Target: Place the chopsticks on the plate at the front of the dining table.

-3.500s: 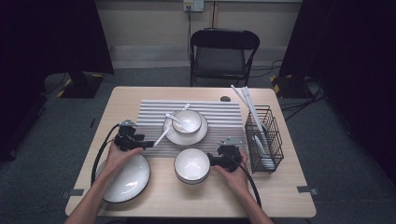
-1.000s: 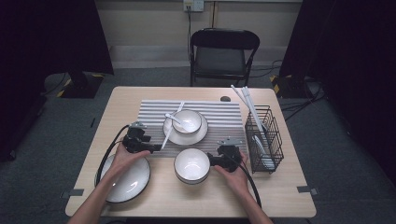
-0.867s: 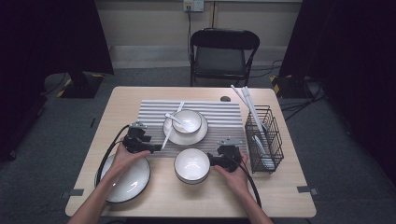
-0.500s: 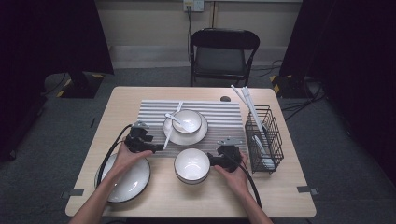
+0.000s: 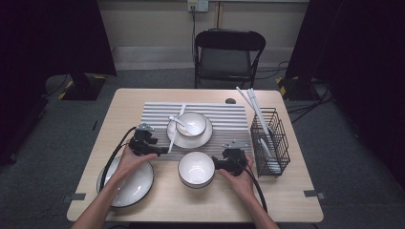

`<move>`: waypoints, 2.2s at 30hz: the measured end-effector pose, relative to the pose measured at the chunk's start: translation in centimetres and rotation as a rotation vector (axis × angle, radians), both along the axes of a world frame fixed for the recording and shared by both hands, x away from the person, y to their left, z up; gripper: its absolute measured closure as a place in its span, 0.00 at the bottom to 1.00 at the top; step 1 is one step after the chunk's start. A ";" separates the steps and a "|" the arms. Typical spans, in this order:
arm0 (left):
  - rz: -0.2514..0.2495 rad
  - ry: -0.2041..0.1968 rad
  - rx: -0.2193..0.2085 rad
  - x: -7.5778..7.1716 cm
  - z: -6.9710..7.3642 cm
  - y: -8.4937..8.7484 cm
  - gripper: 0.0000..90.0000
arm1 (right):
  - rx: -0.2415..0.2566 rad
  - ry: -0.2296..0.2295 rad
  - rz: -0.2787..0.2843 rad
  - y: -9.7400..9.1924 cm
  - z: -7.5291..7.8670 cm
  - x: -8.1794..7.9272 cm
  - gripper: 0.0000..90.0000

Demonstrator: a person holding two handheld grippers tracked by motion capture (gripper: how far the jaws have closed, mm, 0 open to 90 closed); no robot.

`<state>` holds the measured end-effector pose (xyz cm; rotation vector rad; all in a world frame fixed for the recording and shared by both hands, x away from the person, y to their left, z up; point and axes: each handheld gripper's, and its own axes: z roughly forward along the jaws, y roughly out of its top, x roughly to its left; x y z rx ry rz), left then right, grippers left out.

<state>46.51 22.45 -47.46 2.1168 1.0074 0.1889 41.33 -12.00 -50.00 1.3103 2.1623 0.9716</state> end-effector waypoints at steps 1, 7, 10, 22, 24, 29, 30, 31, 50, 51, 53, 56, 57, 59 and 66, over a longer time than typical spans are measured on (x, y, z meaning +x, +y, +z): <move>-0.002 0.000 0.005 0.0 0.0 0.0 0.28 | 0.000 0.000 0.000 0.0 0.0 0.0 0.27; -0.007 0.005 0.009 0.0 0.0 -0.2 0.28 | 0.000 0.000 0.000 0.0 0.0 0.0 0.27; -0.016 0.005 0.015 0.0 0.0 -0.3 0.28 | 0.000 0.000 0.000 0.0 0.0 0.0 0.27; -0.032 0.009 0.023 0.1 0.0 -0.7 0.27 | 0.000 0.000 0.000 0.0 0.0 0.0 0.27; -0.028 0.010 0.015 0.1 -0.1 -0.8 0.27 | 0.000 0.000 0.000 0.0 0.0 0.0 0.27; -0.027 0.011 0.015 0.1 -0.1 -0.9 0.27 | 0.000 0.000 0.000 0.0 0.0 0.0 0.27; -0.027 0.012 0.015 0.1 -0.1 -0.9 0.27 | 0.000 0.000 0.000 0.0 0.0 0.0 0.27; -0.027 0.008 0.020 0.0 -0.1 -0.9 0.27 | 0.000 0.000 0.000 0.0 0.0 0.0 0.27; -0.030 0.013 -0.006 0.2 0.0 -1.1 0.26 | 0.000 0.000 0.000 0.0 0.0 0.0 0.27; -0.030 0.013 -0.006 0.2 0.0 -1.1 0.25 | 0.000 0.000 0.000 0.0 0.0 0.0 0.27; -0.043 0.011 -0.003 -0.3 0.1 -1.0 0.25 | 0.000 0.000 0.000 0.0 0.0 0.0 0.27; -0.052 0.005 0.001 -0.5 0.2 -0.8 0.24 | 0.000 0.000 0.000 0.0 0.0 0.0 0.27; -0.052 0.009 -0.005 -0.7 0.2 -0.8 0.24 | 0.000 0.000 0.000 0.0 0.0 0.0 0.27; -0.060 0.008 0.009 -0.8 0.1 -0.7 0.23 | 0.000 0.000 0.000 0.0 0.0 0.0 0.27; -0.071 0.017 0.024 -0.9 -0.2 -0.7 0.21 | 0.000 0.000 -0.001 0.0 0.0 0.0 0.27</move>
